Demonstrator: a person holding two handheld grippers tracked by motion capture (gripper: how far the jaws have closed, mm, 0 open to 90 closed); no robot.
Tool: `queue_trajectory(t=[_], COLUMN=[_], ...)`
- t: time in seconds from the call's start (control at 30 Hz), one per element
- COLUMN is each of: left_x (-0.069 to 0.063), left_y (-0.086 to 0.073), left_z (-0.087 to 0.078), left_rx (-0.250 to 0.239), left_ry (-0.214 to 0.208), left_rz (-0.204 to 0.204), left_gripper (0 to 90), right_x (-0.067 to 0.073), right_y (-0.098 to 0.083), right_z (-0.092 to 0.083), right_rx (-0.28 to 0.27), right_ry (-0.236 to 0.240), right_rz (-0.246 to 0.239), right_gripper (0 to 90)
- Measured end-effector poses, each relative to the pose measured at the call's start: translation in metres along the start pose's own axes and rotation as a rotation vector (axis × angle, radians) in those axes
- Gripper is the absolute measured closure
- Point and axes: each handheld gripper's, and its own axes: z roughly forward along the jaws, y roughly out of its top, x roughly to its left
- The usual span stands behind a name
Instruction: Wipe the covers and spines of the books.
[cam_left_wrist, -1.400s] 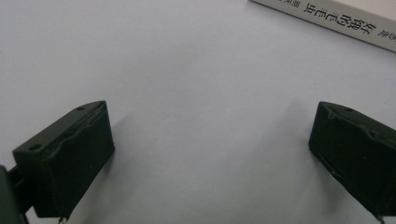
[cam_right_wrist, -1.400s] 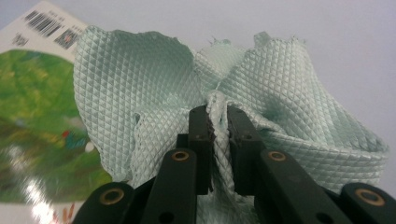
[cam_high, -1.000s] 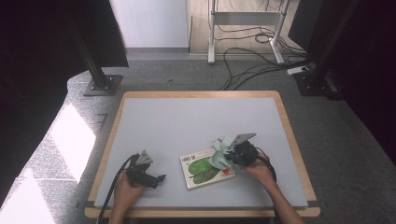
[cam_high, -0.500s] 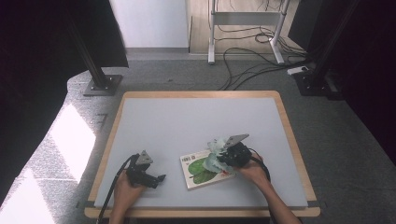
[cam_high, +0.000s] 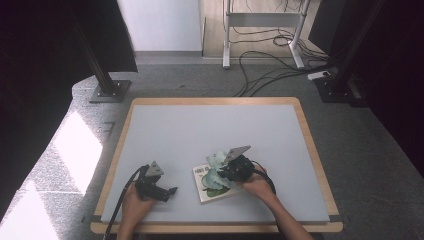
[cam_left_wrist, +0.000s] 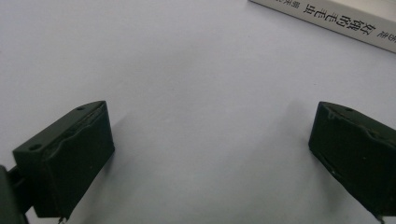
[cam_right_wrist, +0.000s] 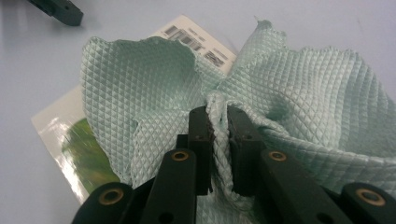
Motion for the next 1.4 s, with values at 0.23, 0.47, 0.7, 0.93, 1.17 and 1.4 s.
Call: queue_trajectory(t=[0.23, 0.47, 0.7, 0.93, 1.17, 1.4], left_x=[0.000, 0.000, 0.000, 0.000, 0.000, 0.000], left_y=[0.000, 0.000, 0.000, 0.000, 0.000, 0.000], left_z=[0.000, 0.000, 0.000, 0.000, 0.000, 0.000], left_rx=[0.000, -0.001, 0.001, 0.001, 0.001, 0.001], left_ry=[0.000, 0.000, -0.001, -0.001, 0.000, 0.000], left_rz=[0.000, -0.001, 0.001, 0.001, 0.002, 0.001], left_gripper=[0.0, 0.0, 0.0, 0.0, 0.0, 0.0], right_x=[0.008, 0.021, 0.032, 0.040, 0.044, 0.049], right_y=[0.009, 0.022, 0.033, 0.037, 0.032, 0.026], right_z=[0.010, 0.023, 0.034, 0.040, 0.039, 0.033], right_rx=[-0.007, -0.005, -0.006, -0.011, -0.030, -0.024], right_ry=[0.032, 0.073, 0.107, 0.137, 0.175, 0.194], right_rz=[-0.019, -0.044, -0.072, -0.080, -0.067, -0.081], right_gripper=[80.1, 80.0, 79.9, 79.7, 79.6, 79.9])
